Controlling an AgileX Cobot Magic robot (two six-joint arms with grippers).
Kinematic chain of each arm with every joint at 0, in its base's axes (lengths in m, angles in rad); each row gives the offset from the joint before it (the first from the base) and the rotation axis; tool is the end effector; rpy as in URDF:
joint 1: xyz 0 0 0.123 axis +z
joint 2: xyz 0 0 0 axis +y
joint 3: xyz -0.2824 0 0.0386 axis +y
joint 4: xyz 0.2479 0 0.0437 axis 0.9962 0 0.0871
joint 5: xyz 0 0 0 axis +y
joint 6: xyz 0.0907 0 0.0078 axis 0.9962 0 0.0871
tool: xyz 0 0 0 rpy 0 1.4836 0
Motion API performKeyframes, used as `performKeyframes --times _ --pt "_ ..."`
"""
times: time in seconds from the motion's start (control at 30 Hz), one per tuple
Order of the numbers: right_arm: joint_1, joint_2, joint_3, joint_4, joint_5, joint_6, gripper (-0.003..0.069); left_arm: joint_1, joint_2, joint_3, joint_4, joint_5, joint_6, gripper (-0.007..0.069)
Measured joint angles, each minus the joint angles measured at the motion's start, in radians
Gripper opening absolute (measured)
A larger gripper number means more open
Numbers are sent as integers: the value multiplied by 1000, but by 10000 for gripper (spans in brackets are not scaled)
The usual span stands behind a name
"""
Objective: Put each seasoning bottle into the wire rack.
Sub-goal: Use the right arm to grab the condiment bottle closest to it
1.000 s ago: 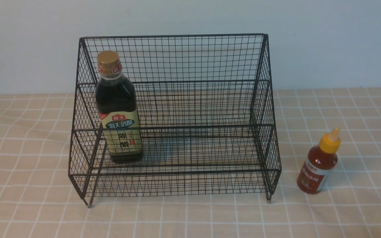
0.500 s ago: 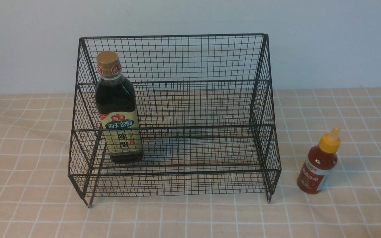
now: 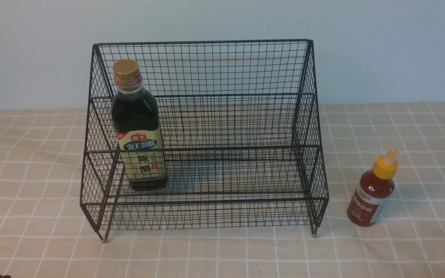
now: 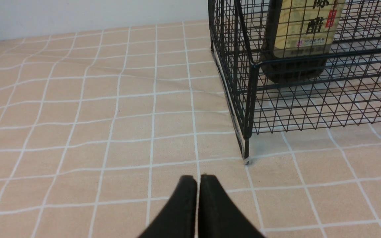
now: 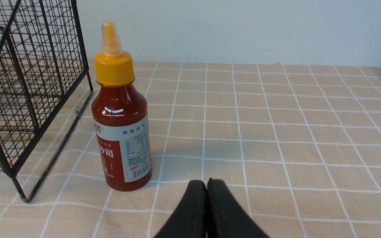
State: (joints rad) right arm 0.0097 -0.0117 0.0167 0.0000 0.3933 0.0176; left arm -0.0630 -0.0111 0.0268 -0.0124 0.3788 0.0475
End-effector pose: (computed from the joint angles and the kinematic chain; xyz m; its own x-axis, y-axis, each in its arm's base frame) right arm 0.0519 0.0005 0.1728 -0.3062 0.0146 -0.9518 -0.0043 0.9999 0.0168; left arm 0.0523 -0.0037 0.1706 -0.2992 0.0549 -0.9526 0.0781 0.9964 0.0329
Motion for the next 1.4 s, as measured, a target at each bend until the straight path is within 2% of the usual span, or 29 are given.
performKeyframes --times 0.73,0.8,1.1,1.4 --pt "0 0 1 -6 -9 0 -12 0 -1 0 -1 0 -2 -7" --pt "0 0 8 12 -48 7 -12 0 -1 0 -1 0 -2 -7" --pt "0 0 11 269 -365 81 -12 0 -1 0 -1 0 -2 -7" --pt "0 0 11 295 -452 53 -12 0 -1 0 -1 0 -2 -7"
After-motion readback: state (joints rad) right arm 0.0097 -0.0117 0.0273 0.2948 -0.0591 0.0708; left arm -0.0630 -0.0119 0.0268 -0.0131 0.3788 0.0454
